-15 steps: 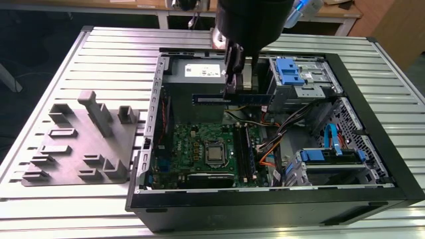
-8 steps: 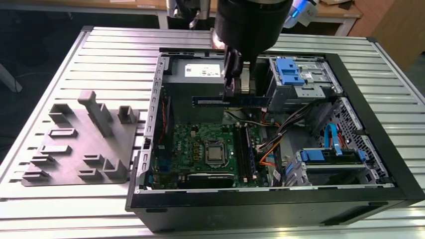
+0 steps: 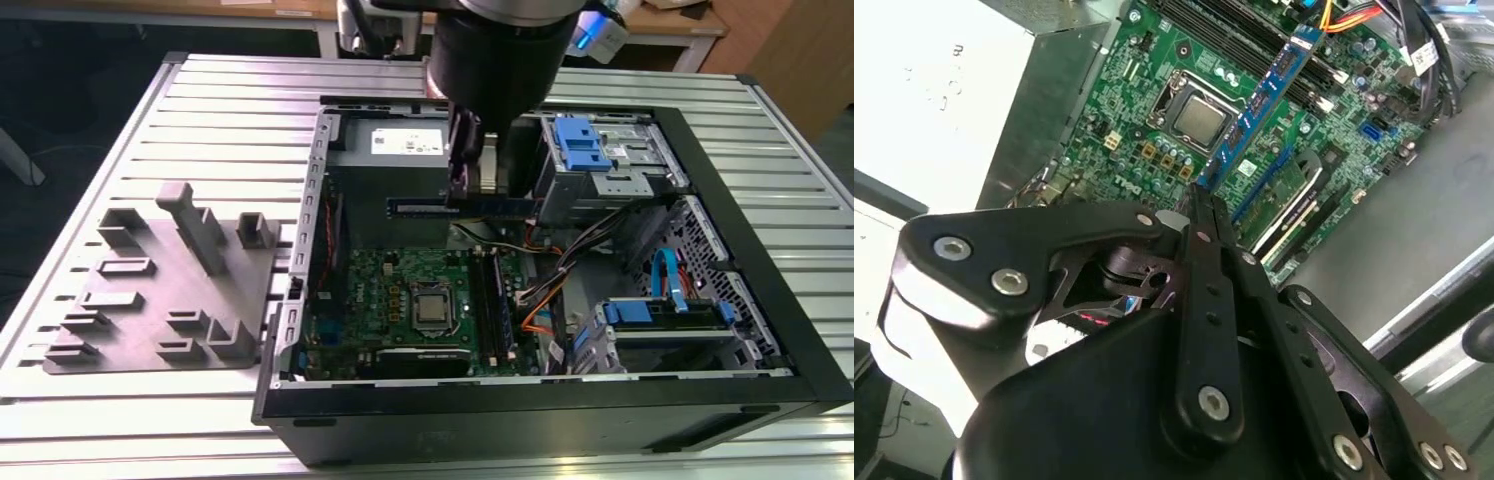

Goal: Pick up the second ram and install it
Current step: 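Pick up the second ram and move it above second insertion slot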

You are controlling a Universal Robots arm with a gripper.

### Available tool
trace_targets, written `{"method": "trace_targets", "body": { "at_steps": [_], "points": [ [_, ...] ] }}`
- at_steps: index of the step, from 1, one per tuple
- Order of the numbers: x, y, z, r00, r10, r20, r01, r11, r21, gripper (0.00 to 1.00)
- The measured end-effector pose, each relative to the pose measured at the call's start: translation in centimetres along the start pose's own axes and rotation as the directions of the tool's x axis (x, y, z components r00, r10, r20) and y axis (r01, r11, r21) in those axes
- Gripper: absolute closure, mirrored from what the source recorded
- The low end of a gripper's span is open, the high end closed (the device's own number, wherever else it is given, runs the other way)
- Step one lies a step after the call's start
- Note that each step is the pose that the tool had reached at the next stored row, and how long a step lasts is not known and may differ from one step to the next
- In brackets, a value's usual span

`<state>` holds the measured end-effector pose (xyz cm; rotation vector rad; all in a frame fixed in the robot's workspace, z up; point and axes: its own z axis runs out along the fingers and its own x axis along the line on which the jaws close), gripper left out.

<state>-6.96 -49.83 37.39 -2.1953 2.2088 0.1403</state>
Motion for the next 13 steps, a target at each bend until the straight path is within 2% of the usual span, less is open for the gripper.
{"method": "trace_targets", "body": {
  "at_steps": [13],
  "points": [
    [0.19, -0.12, 2.34, 1.0000, 0.000, 0.0000, 0.000, 1.0000, -0.0001, 0.92]
  ]
}}
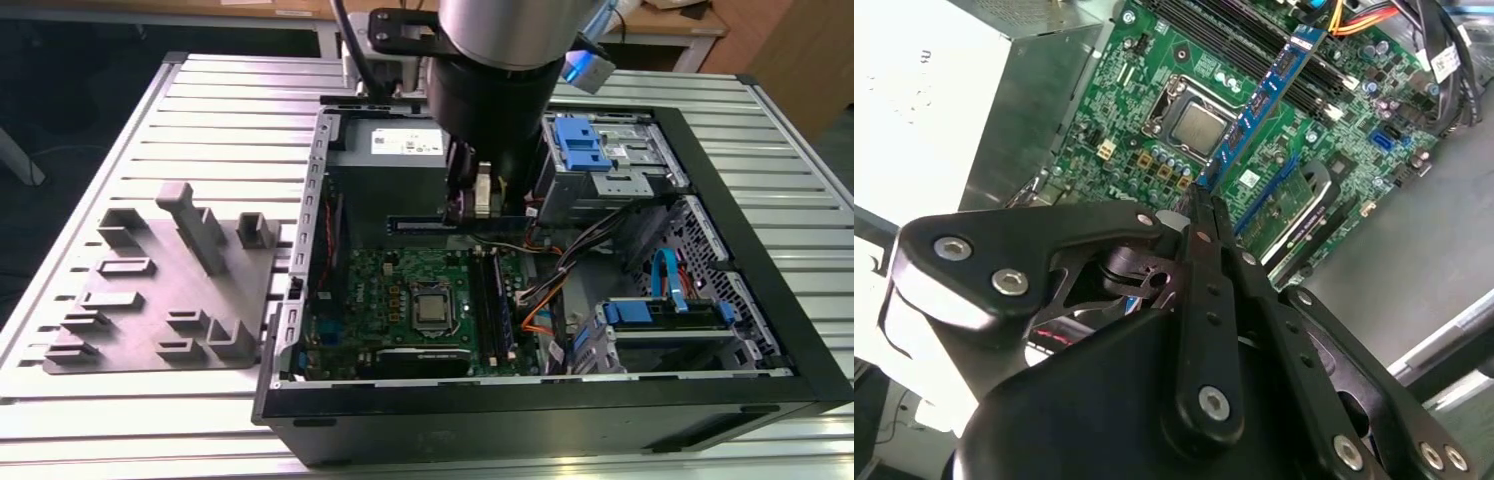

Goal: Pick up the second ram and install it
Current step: 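Pick up the second ram and move it above second insertion slot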

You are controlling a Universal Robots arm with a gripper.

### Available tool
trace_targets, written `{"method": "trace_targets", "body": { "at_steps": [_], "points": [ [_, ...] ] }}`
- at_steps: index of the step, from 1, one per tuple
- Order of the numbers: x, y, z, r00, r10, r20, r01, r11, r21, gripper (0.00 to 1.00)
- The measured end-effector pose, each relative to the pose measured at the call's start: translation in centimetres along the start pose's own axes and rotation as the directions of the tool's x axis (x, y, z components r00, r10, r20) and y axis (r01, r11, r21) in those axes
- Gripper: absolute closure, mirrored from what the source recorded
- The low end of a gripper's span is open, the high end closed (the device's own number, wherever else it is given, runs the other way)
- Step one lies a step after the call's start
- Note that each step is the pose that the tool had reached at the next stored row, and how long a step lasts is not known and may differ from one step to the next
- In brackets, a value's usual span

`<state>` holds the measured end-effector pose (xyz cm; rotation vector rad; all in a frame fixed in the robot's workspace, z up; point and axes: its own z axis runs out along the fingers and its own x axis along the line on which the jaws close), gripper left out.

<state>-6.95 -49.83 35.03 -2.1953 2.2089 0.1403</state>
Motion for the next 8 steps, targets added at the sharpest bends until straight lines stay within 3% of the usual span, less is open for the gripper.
{"method": "trace_targets", "body": {
  "at_steps": [8],
  "points": [
    [0.12, -0.07, 1.43, 1.0000, -0.001, 0.0000, 0.001, 1.0000, -0.0001, 0.92]
  ]
}}
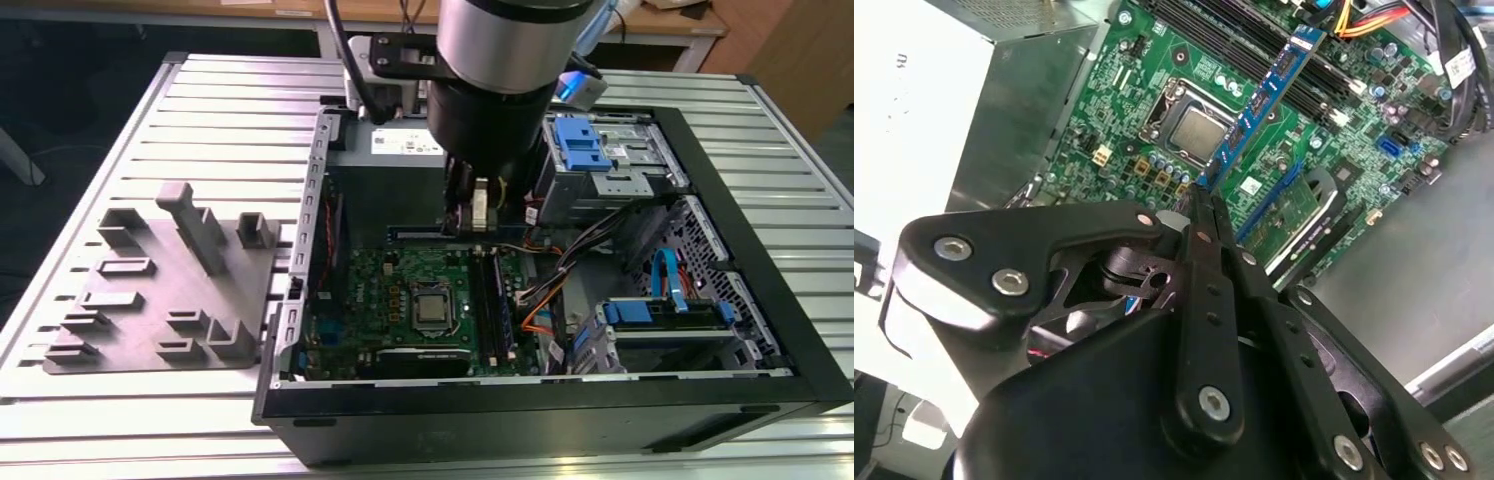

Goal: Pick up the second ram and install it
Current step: 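Pick up the second ram and move it above second insertion slot, then insert the second ram into the second slot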

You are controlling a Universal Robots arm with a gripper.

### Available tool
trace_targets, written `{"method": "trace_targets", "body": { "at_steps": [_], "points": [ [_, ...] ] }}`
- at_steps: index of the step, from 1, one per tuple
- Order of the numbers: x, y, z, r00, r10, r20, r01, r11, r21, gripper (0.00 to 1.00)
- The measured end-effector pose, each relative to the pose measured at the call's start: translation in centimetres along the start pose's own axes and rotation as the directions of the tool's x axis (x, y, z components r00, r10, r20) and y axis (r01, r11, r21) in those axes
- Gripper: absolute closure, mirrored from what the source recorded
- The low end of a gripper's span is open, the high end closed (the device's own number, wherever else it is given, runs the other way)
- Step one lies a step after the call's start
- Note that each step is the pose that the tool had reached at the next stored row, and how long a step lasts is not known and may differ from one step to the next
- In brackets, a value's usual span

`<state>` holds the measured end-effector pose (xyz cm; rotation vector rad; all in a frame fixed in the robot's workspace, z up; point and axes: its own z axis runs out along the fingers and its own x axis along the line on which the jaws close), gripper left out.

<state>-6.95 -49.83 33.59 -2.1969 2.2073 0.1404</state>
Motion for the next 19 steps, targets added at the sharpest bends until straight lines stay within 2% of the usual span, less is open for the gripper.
{"method": "trace_targets", "body": {
  "at_steps": [8, 19],
  "points": [
    [0.08, -0.05, 1.01, 1.0000, -0.001, -0.0002, 0.001, 1.0000, -0.0004, 0.92],
    [0.09, -0.05, 1.14, 1.0000, -0.001, -0.0002, 0.001, 1.0000, -0.0004, 0.92]
  ]
}}
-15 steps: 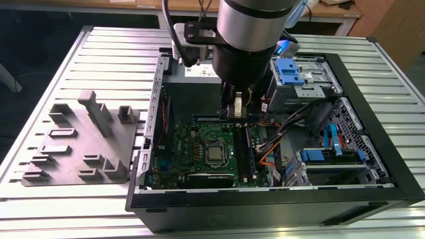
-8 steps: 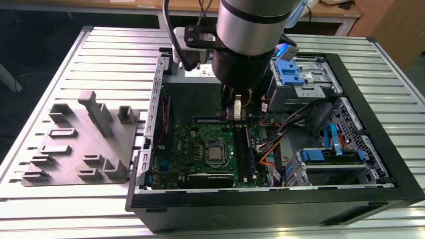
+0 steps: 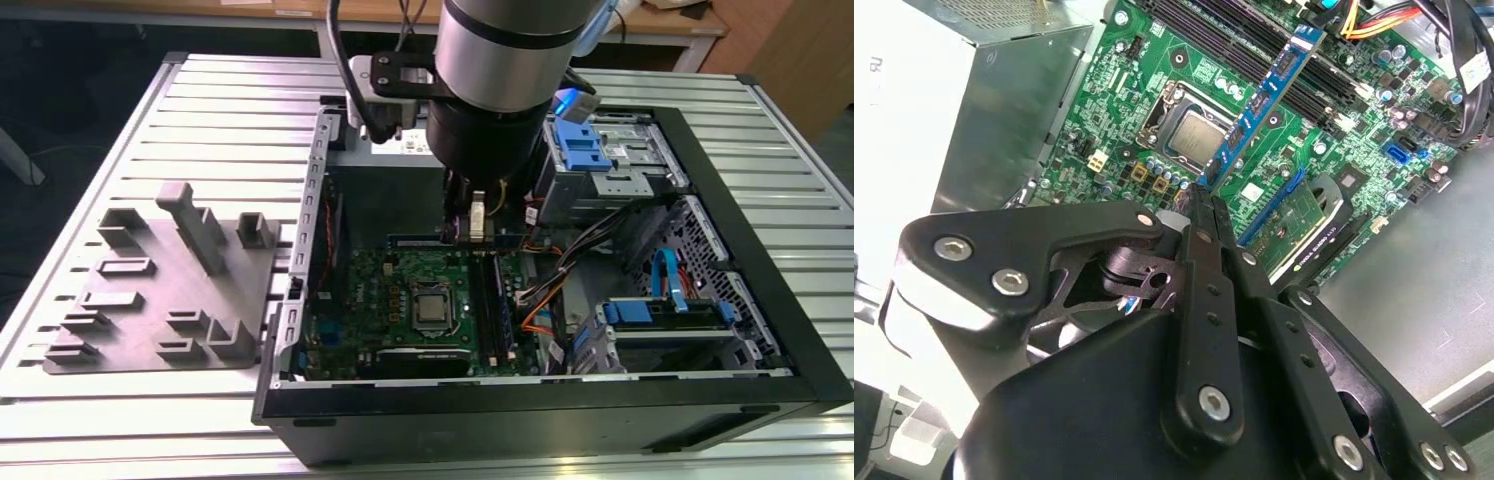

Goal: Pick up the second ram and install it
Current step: 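Insert the second ram into the second slot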

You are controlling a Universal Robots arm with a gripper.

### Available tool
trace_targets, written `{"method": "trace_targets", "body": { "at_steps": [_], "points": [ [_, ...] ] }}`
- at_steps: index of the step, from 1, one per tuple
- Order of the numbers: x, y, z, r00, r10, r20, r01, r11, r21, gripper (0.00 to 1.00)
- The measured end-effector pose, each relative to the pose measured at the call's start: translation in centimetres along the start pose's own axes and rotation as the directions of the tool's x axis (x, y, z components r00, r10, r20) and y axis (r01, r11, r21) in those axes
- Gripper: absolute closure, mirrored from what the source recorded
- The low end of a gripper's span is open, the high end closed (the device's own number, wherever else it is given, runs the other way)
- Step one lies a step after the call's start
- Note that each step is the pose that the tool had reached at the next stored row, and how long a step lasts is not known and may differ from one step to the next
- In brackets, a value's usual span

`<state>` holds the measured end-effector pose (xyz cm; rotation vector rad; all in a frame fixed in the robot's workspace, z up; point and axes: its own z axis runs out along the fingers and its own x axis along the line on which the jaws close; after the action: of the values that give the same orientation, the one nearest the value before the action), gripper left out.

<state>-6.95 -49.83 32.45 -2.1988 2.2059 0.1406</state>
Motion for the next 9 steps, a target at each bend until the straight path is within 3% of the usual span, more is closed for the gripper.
{"method": "trace_targets", "body": {
  "at_steps": [5, 9],
  "points": [
    [0.00, 0.00, 0.02, 1.0000, 0.004, 0.0002, -0.004, 1.0000, 0.0003, 0.92],
    [0.00, -0.01, 0.09, 0.9980, 0.063, 0.0033, -0.063, 0.9980, 0.0050, 0.92]
  ]
}}
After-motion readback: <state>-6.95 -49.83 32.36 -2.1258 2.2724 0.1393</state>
